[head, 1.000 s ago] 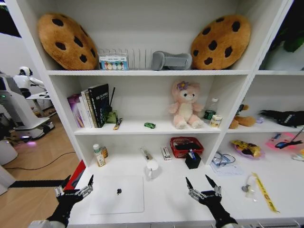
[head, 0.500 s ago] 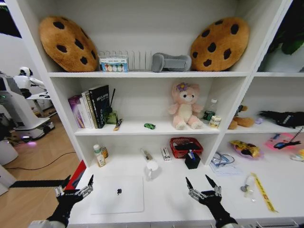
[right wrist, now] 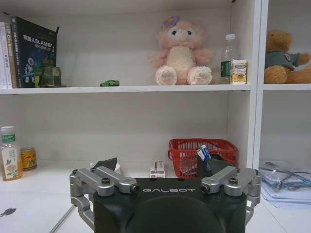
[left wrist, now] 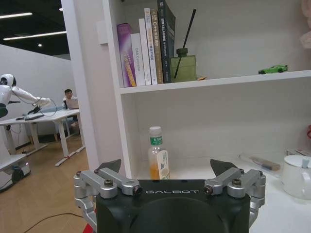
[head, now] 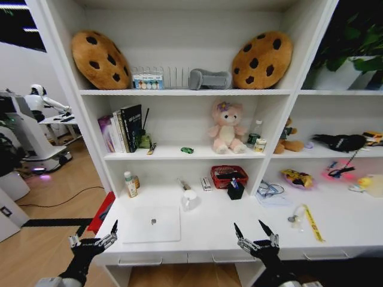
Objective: Organize the objects on the table.
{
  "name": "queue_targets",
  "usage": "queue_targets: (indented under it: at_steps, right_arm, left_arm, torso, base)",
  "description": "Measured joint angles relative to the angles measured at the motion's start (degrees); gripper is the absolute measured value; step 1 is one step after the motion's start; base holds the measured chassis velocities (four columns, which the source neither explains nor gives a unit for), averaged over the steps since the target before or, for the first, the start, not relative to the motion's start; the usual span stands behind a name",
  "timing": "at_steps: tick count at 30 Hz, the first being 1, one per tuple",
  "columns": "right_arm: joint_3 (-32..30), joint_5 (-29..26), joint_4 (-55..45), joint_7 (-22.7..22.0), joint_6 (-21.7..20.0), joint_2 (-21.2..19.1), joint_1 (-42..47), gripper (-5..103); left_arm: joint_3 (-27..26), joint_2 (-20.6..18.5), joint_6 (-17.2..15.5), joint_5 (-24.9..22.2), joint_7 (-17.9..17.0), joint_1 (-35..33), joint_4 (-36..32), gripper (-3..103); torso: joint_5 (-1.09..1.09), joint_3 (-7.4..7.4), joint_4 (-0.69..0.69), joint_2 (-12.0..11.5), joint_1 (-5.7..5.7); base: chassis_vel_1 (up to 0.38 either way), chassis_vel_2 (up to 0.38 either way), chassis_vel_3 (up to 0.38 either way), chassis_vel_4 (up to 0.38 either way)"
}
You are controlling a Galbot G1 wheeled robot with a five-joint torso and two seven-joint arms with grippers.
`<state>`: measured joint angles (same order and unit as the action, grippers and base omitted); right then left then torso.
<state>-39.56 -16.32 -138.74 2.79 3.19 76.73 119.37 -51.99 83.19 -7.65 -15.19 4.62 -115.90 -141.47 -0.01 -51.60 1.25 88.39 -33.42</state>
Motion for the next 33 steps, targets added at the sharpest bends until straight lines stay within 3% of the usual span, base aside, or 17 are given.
queue_targets:
  at_steps: [7, 8, 12, 14, 18, 20, 25, 26, 29, 33]
  right_arm:
    - [0.0, 0.0, 0.0, 0.0, 0.0, 0.0, 0.0, 100]
    - [0.0, 0.0, 0.0, 0.0, 0.0, 0.0, 0.0, 100]
    - [0.0, 0.0, 0.0, 0.0, 0.0, 0.0, 0.0, 100]
    - [0.0, 0.0, 0.0, 0.0, 0.0, 0.0, 0.0, 100]
    - [0.0, 0.0, 0.0, 0.0, 0.0, 0.0, 0.0, 100]
    - [0.0, 0.0, 0.0, 0.0, 0.0, 0.0, 0.0, 100]
    - [0.0, 0.0, 0.0, 0.0, 0.0, 0.0, 0.0, 100]
    - [0.0, 0.0, 0.0, 0.0, 0.0, 0.0, 0.0, 100]
    - [0.0, 0.0, 0.0, 0.0, 0.0, 0.0, 0.0, 100]
    - [0.0, 0.0, 0.0, 0.0, 0.0, 0.0, 0.0, 100]
  left_arm:
    - [0.0, 0.0, 0.0, 0.0, 0.0, 0.0, 0.0, 100]
    - [0.0, 0.0, 0.0, 0.0, 0.0, 0.0, 0.0, 100]
    - [0.0, 0.0, 0.0, 0.0, 0.0, 0.0, 0.0, 100]
    - [0.0, 0.0, 0.0, 0.0, 0.0, 0.0, 0.0, 100]
    - [0.0, 0.0, 0.0, 0.0, 0.0, 0.0, 0.0, 100]
    - [0.0, 0.0, 0.0, 0.0, 0.0, 0.0, 0.0, 100]
    - [0.0, 0.0, 0.0, 0.0, 0.0, 0.0, 0.0, 100]
    - [0.0, 0.0, 0.0, 0.0, 0.0, 0.0, 0.0, 100]
    - [0.0, 0.0, 0.0, 0.0, 0.0, 0.0, 0.0, 100]
    - [0.0, 0.0, 0.0, 0.0, 0.0, 0.0, 0.0, 100]
  torso:
    - [0.05, 0.02, 0.0, 0.0, 0.02]
    - [-0.05, 0.04, -0.02, 0.0, 0.05]
    - [0.04, 0.04, -0.01, -0.1, 0.06]
    - [-0.05, 0.06, -0.02, -0.1, 0.07]
    - [0.06, 0.06, 0.0, -0.1, 0.08]
    - [-0.06, 0.08, -0.07, -0.1, 0.11]
    - [0.02, 0.08, 0.05, -0.1, 0.11]
    - [-0.01, 0.08, -0.01, -0.1, 0.11]
    - [0.03, 0.05, -0.04, -0.1, 0.05]
    - [0.0, 0.04, -0.02, -0.2, -0.01]
  base:
    - [0.33, -0.327, -0.337, 0.341]
    - [0.368, -0.376, -0.341, 0.37]
    - [0.38, -0.355, -0.379, 0.365]
    - [0.373, -0.361, -0.343, 0.368]
    - [0.358, -0.34, -0.355, 0.336]
    - [0.225, -0.327, -0.183, 0.26]
    - [0.077, -0.065, -0.185, 0.104]
    - [0.0, 0.0, 0.0, 0.0]
    - [-0.021, 0.017, 0.024, -0.002]
    - [-0.067, 0.07, 0.087, -0.045]
